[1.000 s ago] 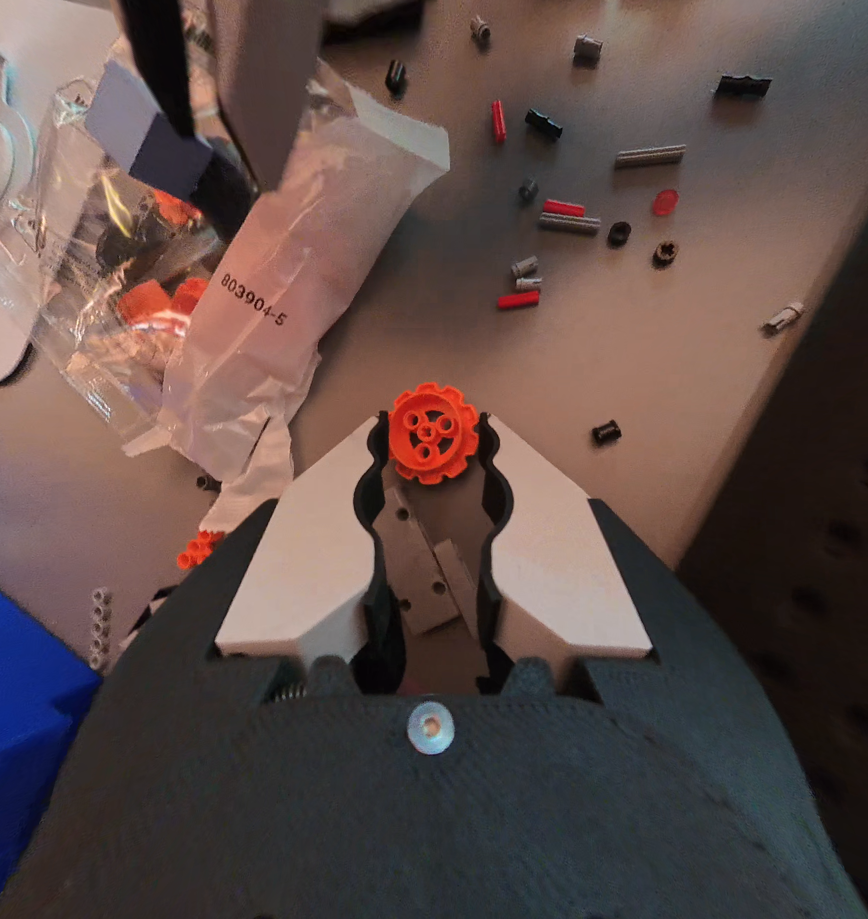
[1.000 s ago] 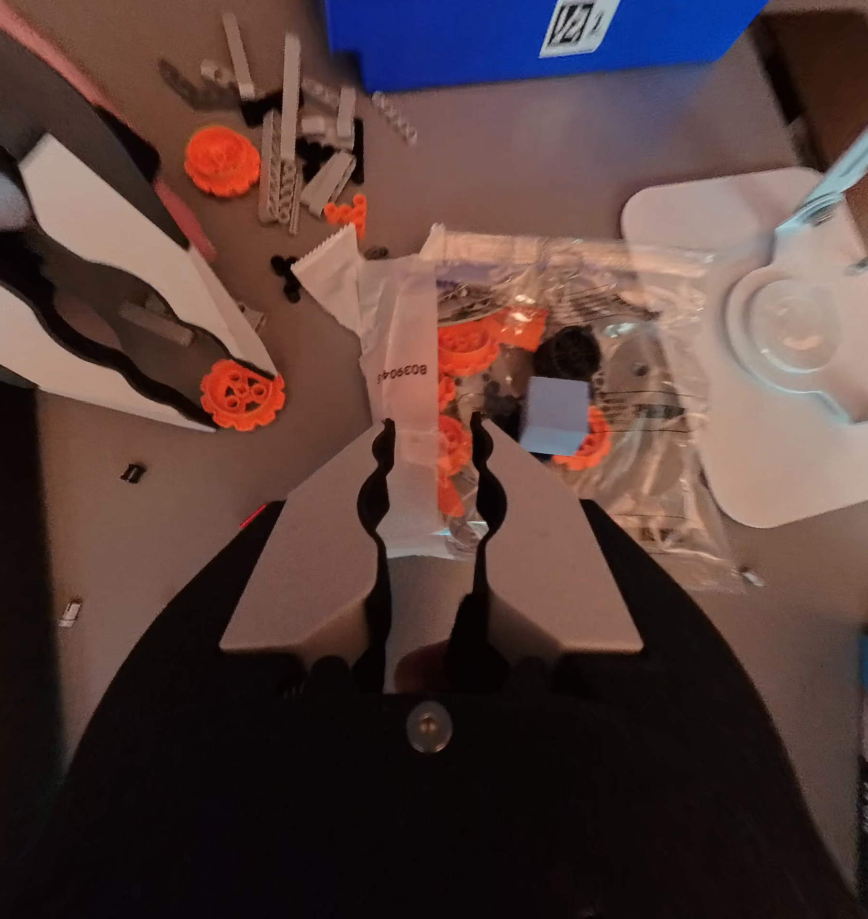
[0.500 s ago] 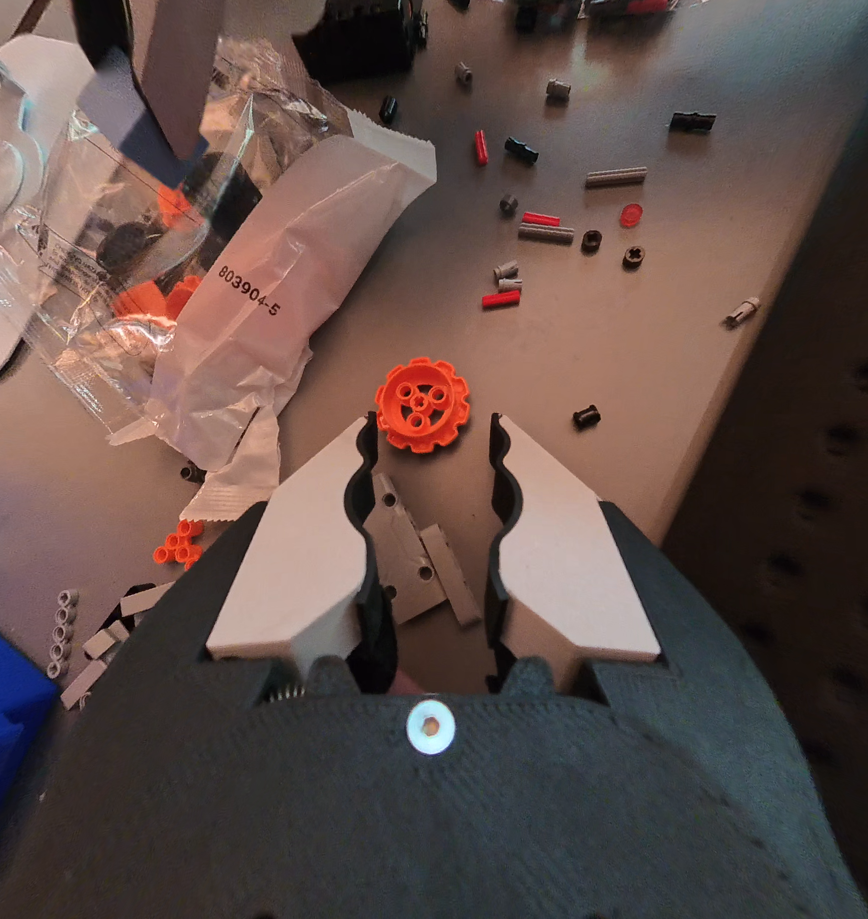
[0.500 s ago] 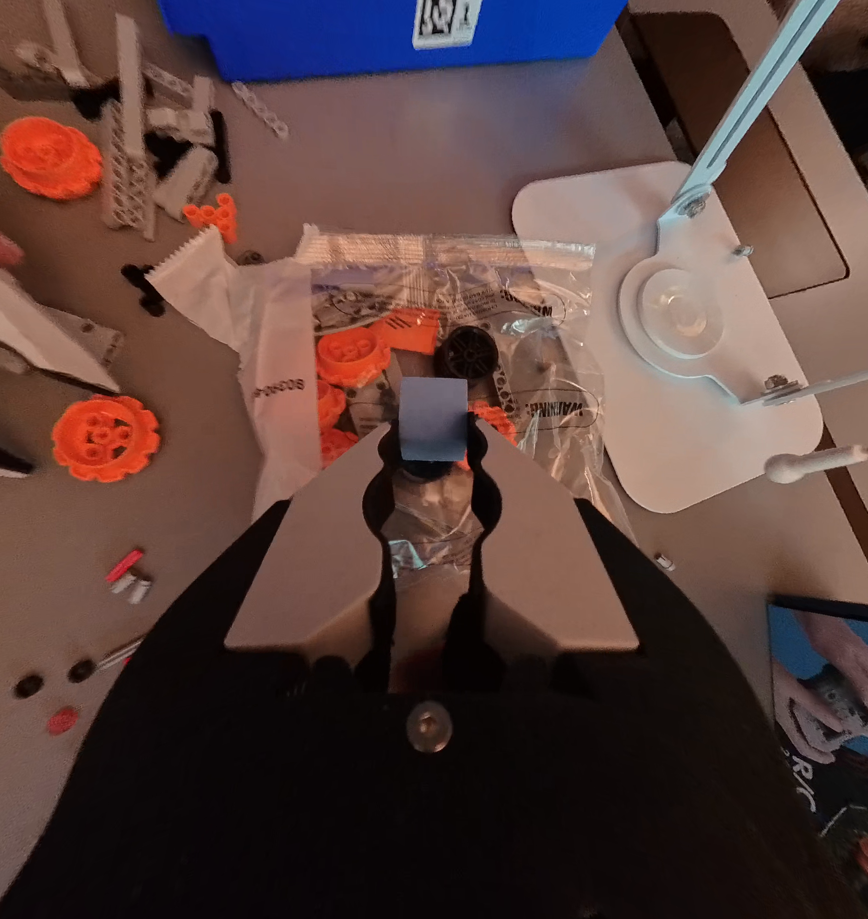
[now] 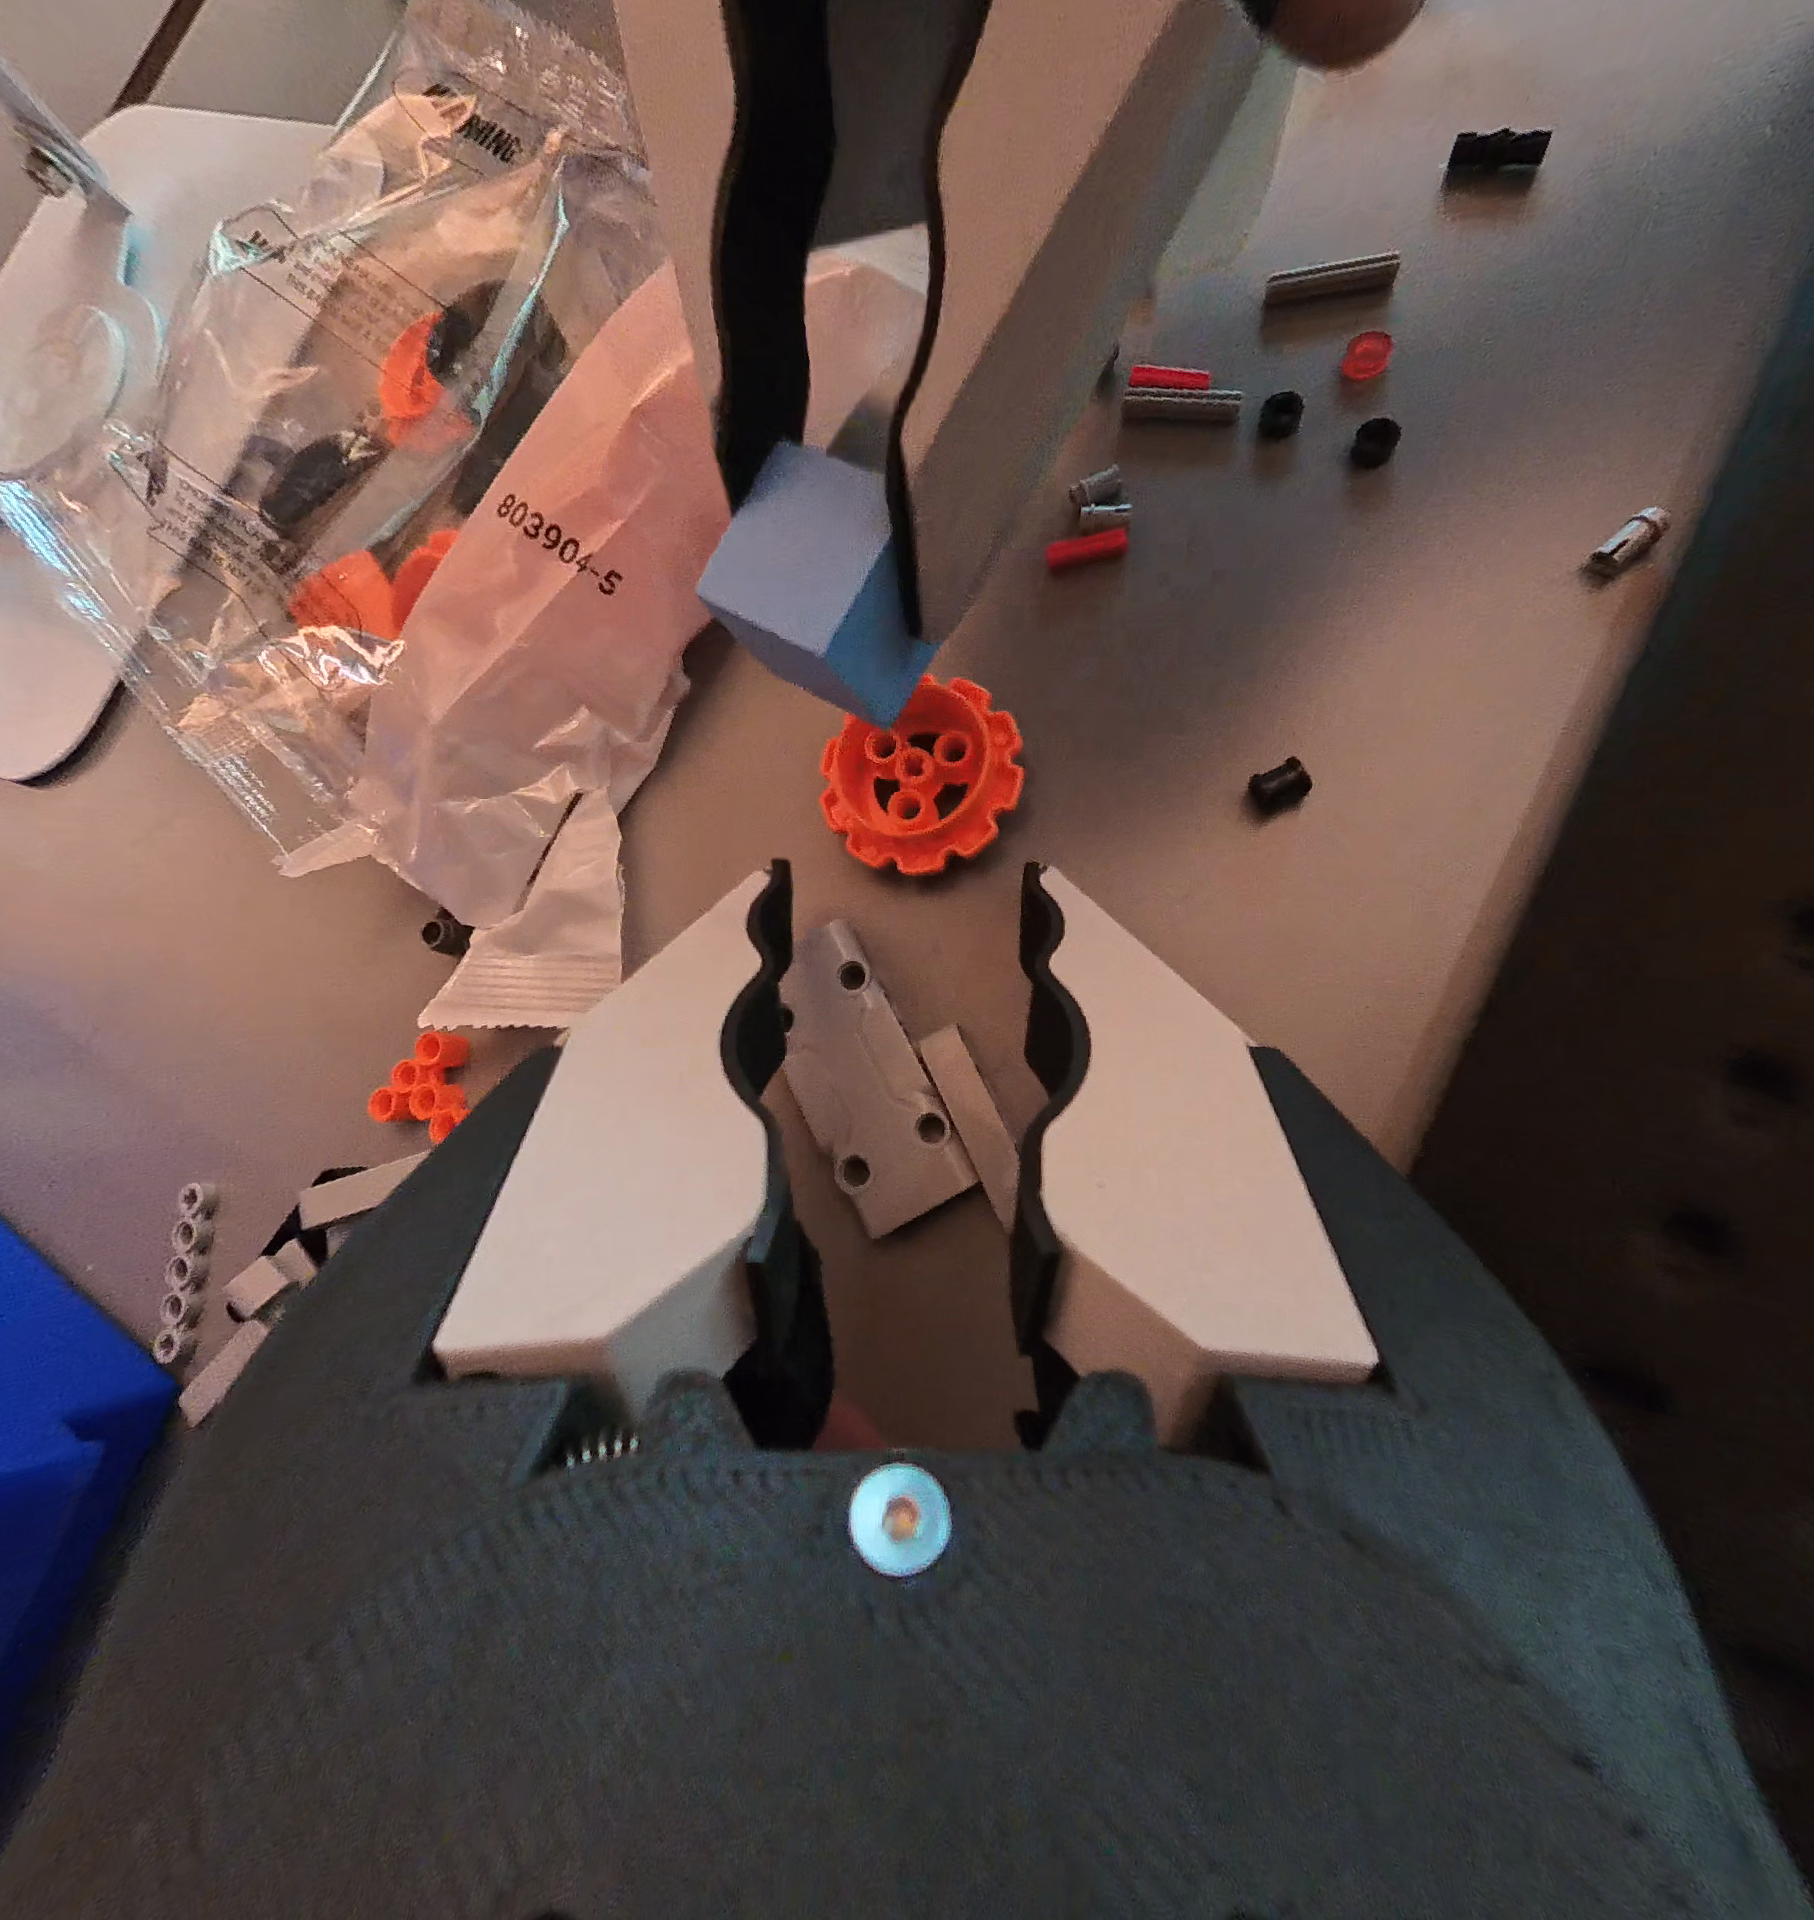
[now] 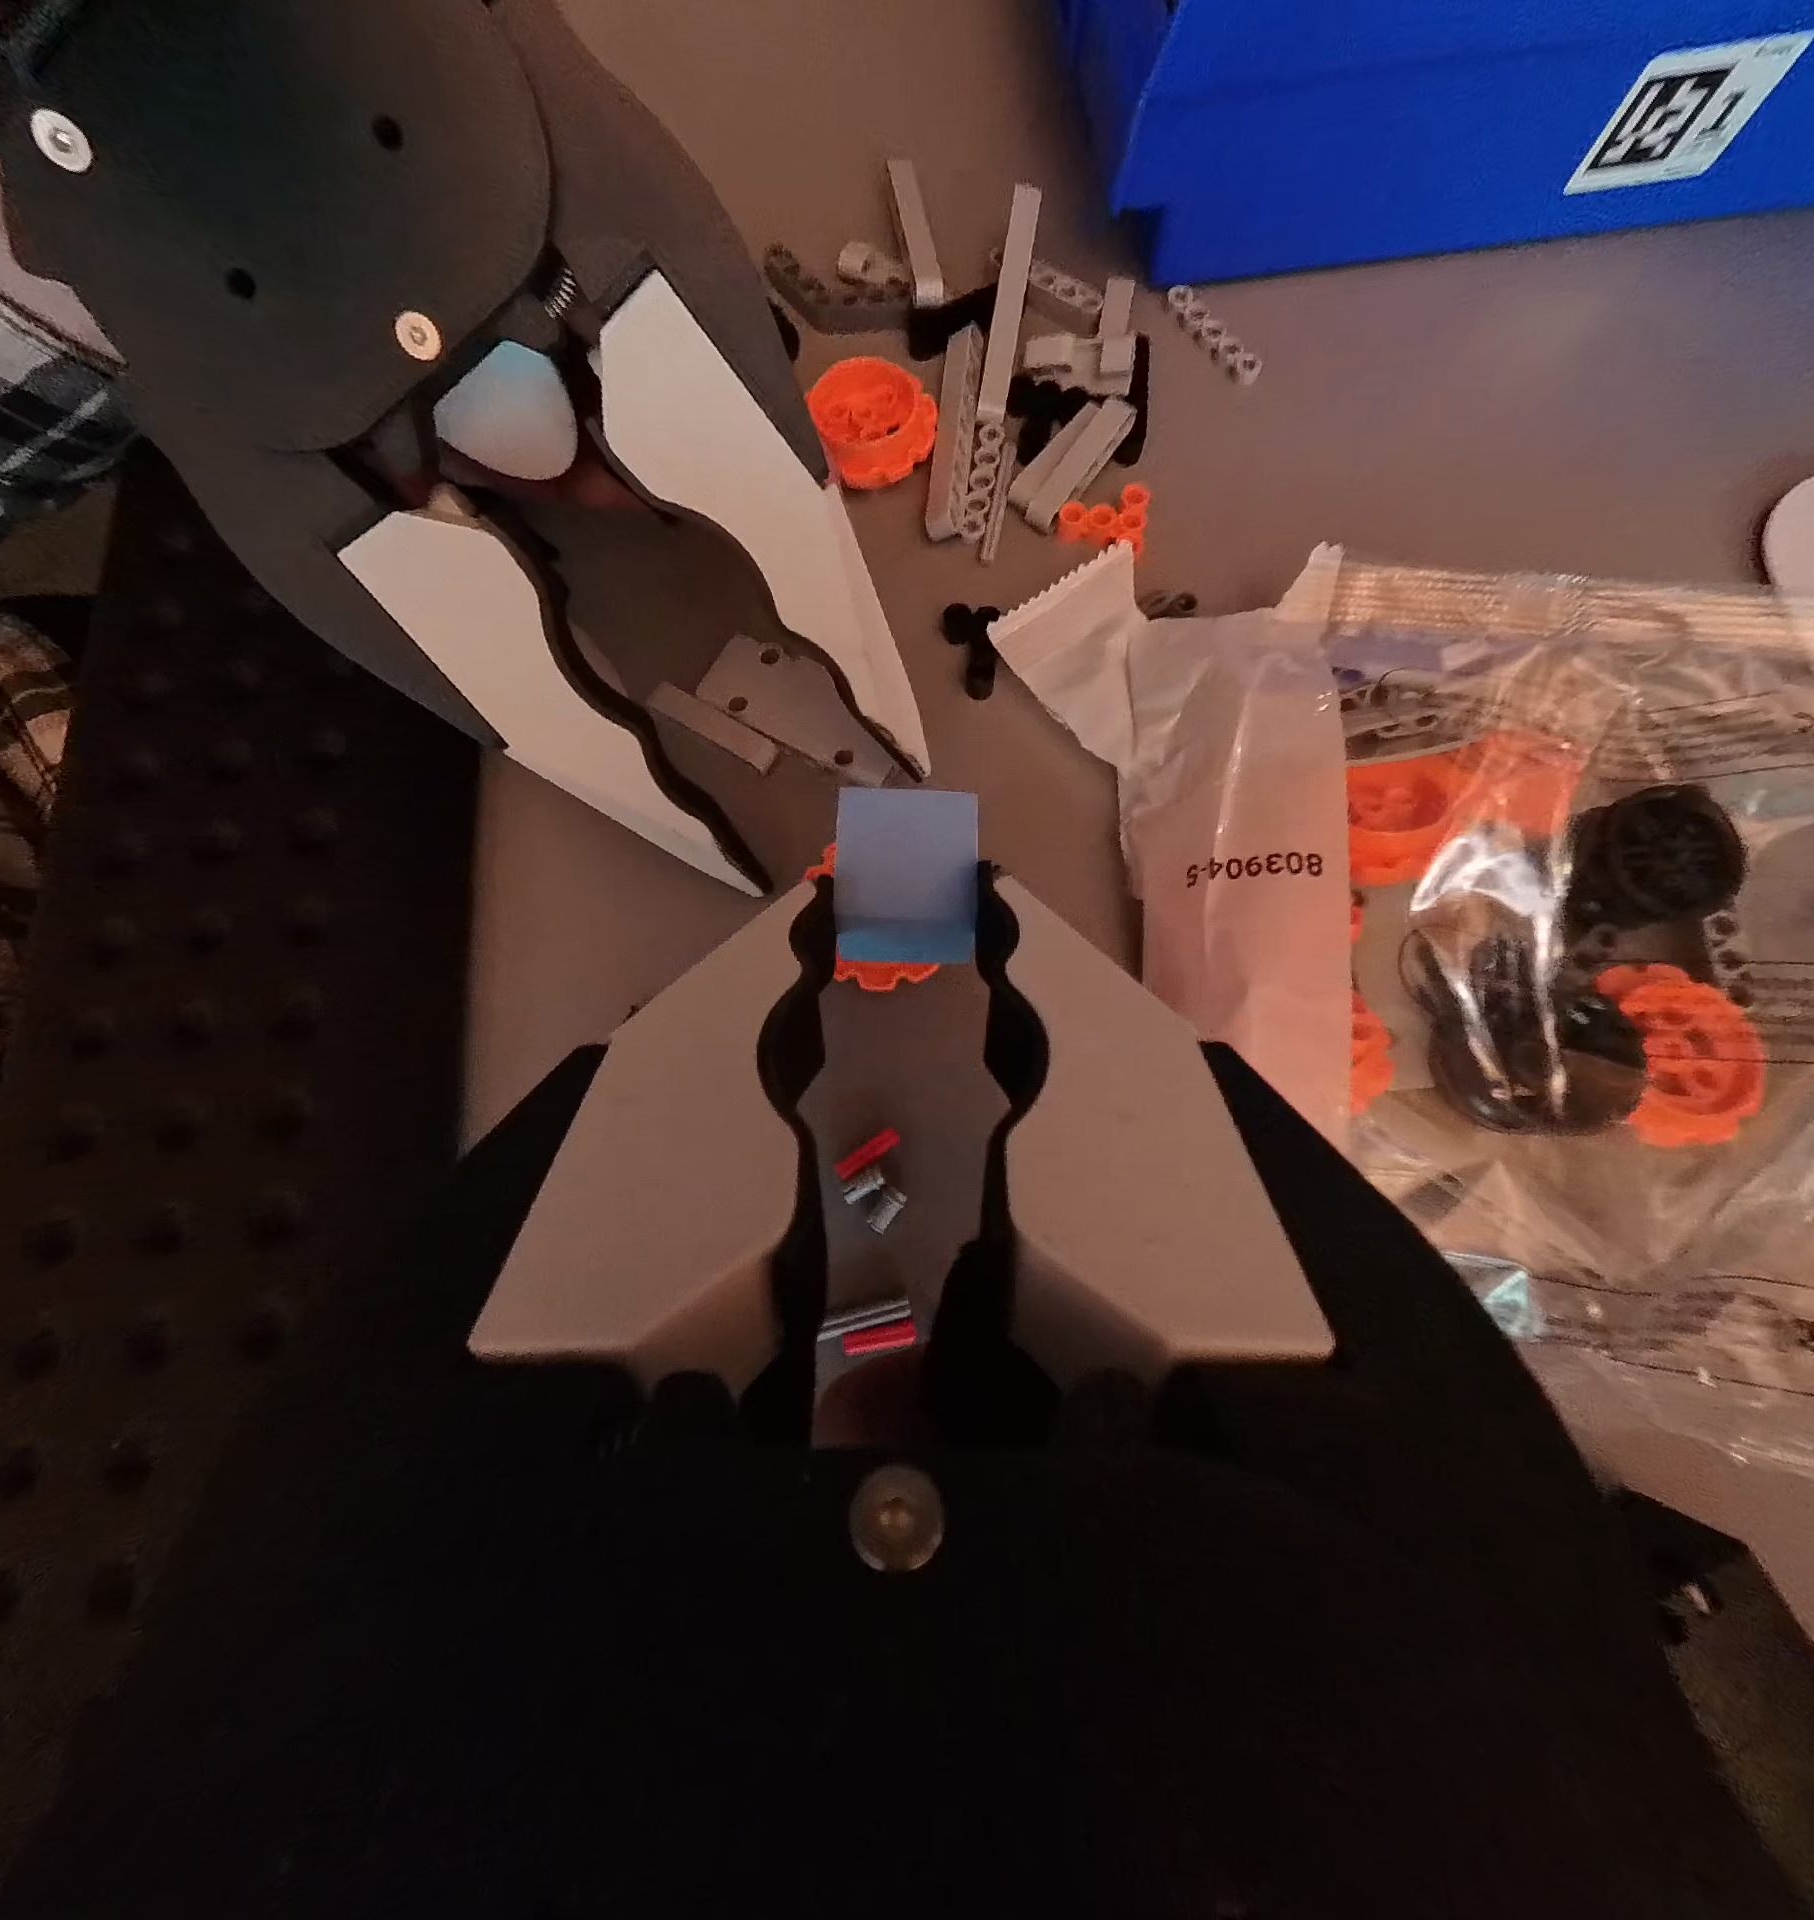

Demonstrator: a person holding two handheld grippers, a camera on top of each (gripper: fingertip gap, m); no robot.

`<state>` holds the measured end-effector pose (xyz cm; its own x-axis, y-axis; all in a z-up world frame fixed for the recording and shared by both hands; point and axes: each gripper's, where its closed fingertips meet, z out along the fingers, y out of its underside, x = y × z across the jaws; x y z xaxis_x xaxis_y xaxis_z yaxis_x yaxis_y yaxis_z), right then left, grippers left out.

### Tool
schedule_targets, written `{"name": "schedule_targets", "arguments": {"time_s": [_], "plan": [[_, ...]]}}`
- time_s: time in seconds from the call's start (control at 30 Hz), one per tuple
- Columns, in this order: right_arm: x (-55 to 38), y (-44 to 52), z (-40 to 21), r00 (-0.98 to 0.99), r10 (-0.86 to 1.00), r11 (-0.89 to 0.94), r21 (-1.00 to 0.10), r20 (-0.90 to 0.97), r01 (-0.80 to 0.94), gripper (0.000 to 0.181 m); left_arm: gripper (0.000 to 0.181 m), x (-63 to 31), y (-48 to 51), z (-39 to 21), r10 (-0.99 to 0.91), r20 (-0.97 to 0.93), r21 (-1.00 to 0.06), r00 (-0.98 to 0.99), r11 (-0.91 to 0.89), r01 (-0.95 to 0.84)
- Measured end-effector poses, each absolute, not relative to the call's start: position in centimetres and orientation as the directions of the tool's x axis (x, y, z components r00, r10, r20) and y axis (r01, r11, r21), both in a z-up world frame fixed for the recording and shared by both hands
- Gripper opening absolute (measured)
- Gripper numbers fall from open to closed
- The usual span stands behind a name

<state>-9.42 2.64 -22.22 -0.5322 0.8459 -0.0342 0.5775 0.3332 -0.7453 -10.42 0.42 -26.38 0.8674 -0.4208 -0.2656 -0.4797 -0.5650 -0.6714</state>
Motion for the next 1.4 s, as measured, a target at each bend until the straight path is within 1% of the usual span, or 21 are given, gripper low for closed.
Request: {"name": "schedule_targets", "arguments": {"time_s": [0.37,0.5,0.57,0.67,0.73,0.83,0.93,1.0,1.03,1.1,1.2,1.3,1.37,1.4], "plan": [[-9.8,1.8,-24.5,-0.552,0.833,0.367,-0.712,-0.034,0.598,0.026,0.039,-10.4,0.8,-26.5,-0.414,-0.251,-0.697,0.875,-0.550,-0.460],[-9.8,1.9,-24.4,-0.550,0.834,0.363,-0.715,-0.036,0.598,0.035,0.040,-10.5,0.9,-26.5,-0.412,-0.251,-0.699,0.876,-0.549,-0.459],[-9.6,2.3,-24.1,-0.541,0.840,0.367,-0.713,-0.022,0.598,0.044,0.040,-10.5,0.9,-26.5,-0.412,-0.253,-0.701,0.875,-0.546,-0.460],[-8.5,3.8,-21.5,-0.497,0.867,0.350,-0.740,0.025,0.574,0.047,0.040,-10.6,0.8,-26.4,-0.411,-0.260,-0.703,0.874,-0.540,-0.463],[-6.7,6.5,-19.1,-0.410,0.906,0.339,-0.753,0.101,0.563,0.049,0.041,-10.6,0.8,-26.2,-0.408,-0.267,-0.707,0.873,-0.533,-0.465],[-1.0,14.4,-16.0,-0.143,0.956,0.287,-0.730,0.255,0.620,0.055,0.044,-10.4,0.8,-25.9,-0.412,-0.258,-0.723,0.874,-0.518,-0.458],[8.3,24.3,-13.7,0.178,0.914,0.141,-0.697,0.365,0.703,0.058,0.047,-10.5,0.9,-26.1,-0.413,-0.281,-0.707,0.866,-0.521,-0.478],[15.3,30.0,-13.5,0.334,0.855,0.016,-0.664,0.396,0.747,0.055,0.048,-10.4,0.9,-26.2,-0.421,-0.287,-0.704,0.861,-0.516,-0.487],[18.7,32.5,-14.0,0.392,0.831,-0.053,-0.645,0.395,0.762,0.056,0.048,-10.3,1.0,-26.1,-0.422,-0.284,-0.707,0.861,-0.514,-0.485],[24.6,36.4,-16.6,0.487,0.811,-0.234,-0.584,0.322,0.777,0.059,0.048,-10.2,1.0,-26.2,-0.422,-0.286,-0.706,0.860,-0.514,-0.487],[30.0,40.2,-20.3,0.601,0.764,-0.420,-0.527,0.236,0.739,0.058,0.048,-10.2,1.0,-26.3,-0.418,-0.288,-0.705,0.861,-0.516,-0.486],[33.0,42.0,-23.1,0.675,0.706,-0.523,-0.483,0.215,0.702,0.056,0.048,-10.5,1.1,-26.2,-0.408,-0.290,-0.705,0.866,-0.520,-0.482],[33.6,42.6,-24.3,0.702,0.688,-0.558,-0.483,0.184,0.674,0.056,0.048,-10.5,1.2,-26.3,-0.408,-0.288,-0.706,0.867,-0.521,-0.479],[33.9,42.8,-24.8,0.713,0.676,-0.574,-0.476,0.183,0.667,0.052,0.048,-10.5,1.2,-26.3,-0.409,-0.284,-0.707,0.867,-0.521,-0.478]]}}
